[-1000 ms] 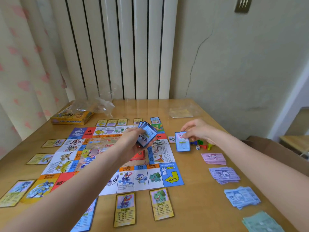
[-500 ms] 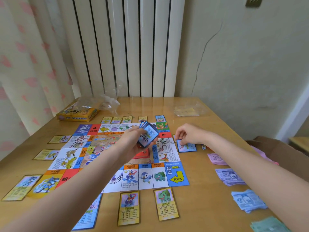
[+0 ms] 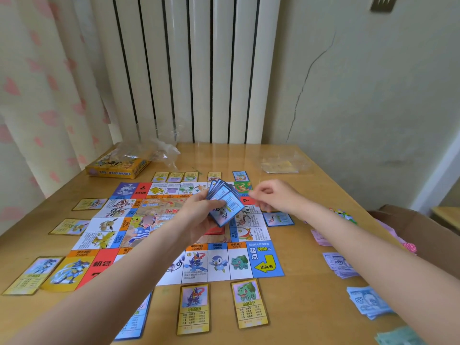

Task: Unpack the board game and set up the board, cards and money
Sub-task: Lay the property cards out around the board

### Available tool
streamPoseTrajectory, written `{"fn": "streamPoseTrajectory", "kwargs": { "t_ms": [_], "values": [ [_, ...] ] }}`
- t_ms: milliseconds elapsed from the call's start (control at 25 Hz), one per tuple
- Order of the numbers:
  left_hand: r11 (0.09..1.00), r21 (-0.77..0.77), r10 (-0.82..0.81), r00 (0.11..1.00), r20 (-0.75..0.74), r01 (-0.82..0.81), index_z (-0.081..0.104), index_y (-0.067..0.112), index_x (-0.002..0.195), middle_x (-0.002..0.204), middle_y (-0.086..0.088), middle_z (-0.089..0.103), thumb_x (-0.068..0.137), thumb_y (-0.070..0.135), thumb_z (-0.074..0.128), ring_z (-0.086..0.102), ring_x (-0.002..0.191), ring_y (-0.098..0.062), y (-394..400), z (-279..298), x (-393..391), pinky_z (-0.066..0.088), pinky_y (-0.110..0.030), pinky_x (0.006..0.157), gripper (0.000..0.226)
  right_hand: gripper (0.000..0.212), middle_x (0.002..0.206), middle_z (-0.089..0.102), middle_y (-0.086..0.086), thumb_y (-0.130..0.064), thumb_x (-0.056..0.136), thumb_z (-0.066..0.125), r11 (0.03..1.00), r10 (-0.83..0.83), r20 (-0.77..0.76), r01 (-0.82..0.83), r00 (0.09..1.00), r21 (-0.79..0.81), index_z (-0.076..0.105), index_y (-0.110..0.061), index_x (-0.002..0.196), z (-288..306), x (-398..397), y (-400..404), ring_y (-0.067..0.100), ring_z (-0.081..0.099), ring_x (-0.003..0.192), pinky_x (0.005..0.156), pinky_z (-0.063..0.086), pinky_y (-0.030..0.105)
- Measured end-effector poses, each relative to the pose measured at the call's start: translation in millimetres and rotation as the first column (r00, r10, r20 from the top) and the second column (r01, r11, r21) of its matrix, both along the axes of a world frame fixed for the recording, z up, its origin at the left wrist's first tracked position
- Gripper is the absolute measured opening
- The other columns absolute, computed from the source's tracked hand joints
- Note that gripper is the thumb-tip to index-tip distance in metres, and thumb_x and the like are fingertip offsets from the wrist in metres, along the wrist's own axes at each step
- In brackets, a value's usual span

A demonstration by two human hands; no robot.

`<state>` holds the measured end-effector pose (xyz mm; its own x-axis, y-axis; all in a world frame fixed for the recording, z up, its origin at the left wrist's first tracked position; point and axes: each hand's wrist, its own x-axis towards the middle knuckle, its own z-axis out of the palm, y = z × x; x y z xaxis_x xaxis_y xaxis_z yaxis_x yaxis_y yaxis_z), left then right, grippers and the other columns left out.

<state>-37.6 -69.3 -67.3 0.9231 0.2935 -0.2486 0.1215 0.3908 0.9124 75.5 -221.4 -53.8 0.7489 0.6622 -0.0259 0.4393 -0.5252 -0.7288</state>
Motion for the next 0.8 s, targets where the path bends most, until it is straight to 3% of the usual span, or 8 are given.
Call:
{"fn": "streamPoseTrajectory", "kwargs": {
  "t_ms": [40,120,240,360,440,560,680,800],
  "values": [
    [1.0,0.004,0.011,1.0,0.012,-0.011,0.052,0.002,0.119,0.093,-0.015,0.065,0.089,-0.01,0.049,0.064,0.078,-0.023,-0.3,0.0,0.6,0.058,-0.027,0.056,0.032,0.023,0.074,0.062,-0.001,-0.029,0.091,0.057,0.997,0.038,-0.131,-0.029,0.991,0.071,0.062,-0.007,0.096,6.2,-8.2,5.5,0.009,0.057,0.059,0.052,0.046,0.016],
    [0.999,0.001,0.032,0.999,0.027,-0.032,0.053,0.002,0.115,0.094,-0.015,0.065,0.09,-0.008,0.05,0.064,0.077,-0.024,-3.3,0.6,0.6,0.057,-0.028,0.06,0.028,0.03,0.072,0.063,0.0,-0.028,0.085,0.065,0.997,0.072,-0.181,-0.067,0.981,0.036,0.061,-0.003,0.102,12.1,-21.1,17.2,0.009,0.058,0.055,0.05,0.046,0.018],
    [0.994,-0.012,0.108,0.994,0.029,-0.108,0.056,0.003,0.104,0.088,-0.014,0.065,0.094,0.003,0.048,0.063,0.073,-0.022,-4.5,1.3,-3.9,0.056,-0.028,0.059,0.012,0.023,0.068,0.062,0.001,-0.016,0.08,0.072,0.999,-0.024,-0.08,0.022,0.997,-0.029,0.057,-0.009,0.096,9.5,-27.8,28.1,0.007,0.053,0.047,0.049,0.043,0.019],
    [0.983,-0.068,0.166,0.986,-0.031,-0.168,0.05,0.001,0.101,0.087,-0.018,0.062,0.097,0.003,0.043,0.062,0.071,-0.023,7.0,2.6,-12.4,0.056,-0.027,0.051,0.008,0.012,0.076,0.066,0.003,-0.009,0.081,0.069,0.963,-0.163,0.066,0.144,0.984,0.226,0.06,-0.017,0.083,14.0,-25.8,25.1,0.001,0.056,0.045,0.051,0.045,0.018],
    [0.984,-0.118,0.123,0.989,-0.087,-0.132,0.046,-0.004,0.108,0.089,-0.02,0.06,0.097,0.003,0.042,0.062,0.072,-0.025,10.3,5.1,-18.7,0.056,-0.028,0.046,0.013,0.021,0.085,0.068,0.002,0.003,0.083,0.06,0.948,-0.082,0.13,0.037,0.988,0.316,0.067,-0.016,0.078,18.2,-27.6,20.1,0.003,0.064,0.069,0.07,0.052,0.019],
    [0.991,-0.062,0.109,0.99,-0.085,-0.114,0.049,-0.002,0.109,0.089,-0.015,0.06,0.096,0.003,0.045,0.06,0.075,-0.021,9.6,6.9,-22.4,0.055,-0.026,0.051,0.014,0.03,0.095,0.066,-0.004,0.011,0.081,0.052,0.975,0.132,0.223,-0.167,0.966,0.146,0.074,-0.009,0.082,13.3,-35.2,17.6,0.011,0.063,0.098,0.091,0.049,0.023],
    [0.993,-0.034,0.117,0.993,-0.024,-0.117,0.05,0.002,0.097,0.088,-0.014,0.06,0.094,-0.003,0.046,0.06,0.077,-0.021,11.0,7.3,-24.7,0.054,-0.03,0.067,0.008,0.034,0.096,0.069,-0.006,0.01,0.083,0.051,0.976,0.209,0.204,-0.216,0.956,0.01,0.075,-0.013,0.091,10.2,-35.7,16.4,0.01,0.065,0.09,0.089,0.052,0.028],
    [0.995,0.029,0.094,0.995,0.037,-0.095,0.053,0.005,0.099,0.091,-0.012,0.063,0.093,-0.003,0.046,0.063,0.08,-0.021,11.4,8.0,-25.5,0.057,-0.029,0.065,0.012,0.029,0.089,0.071,-0.002,0.005,0.087,0.05,0.986,0.133,0.113,-0.144,0.985,0.088,0.073,-0.013,0.091,17.3,-37.6,16.9,0.012,0.063,0.078,0.079,0.054,0.024]
  ]
}}
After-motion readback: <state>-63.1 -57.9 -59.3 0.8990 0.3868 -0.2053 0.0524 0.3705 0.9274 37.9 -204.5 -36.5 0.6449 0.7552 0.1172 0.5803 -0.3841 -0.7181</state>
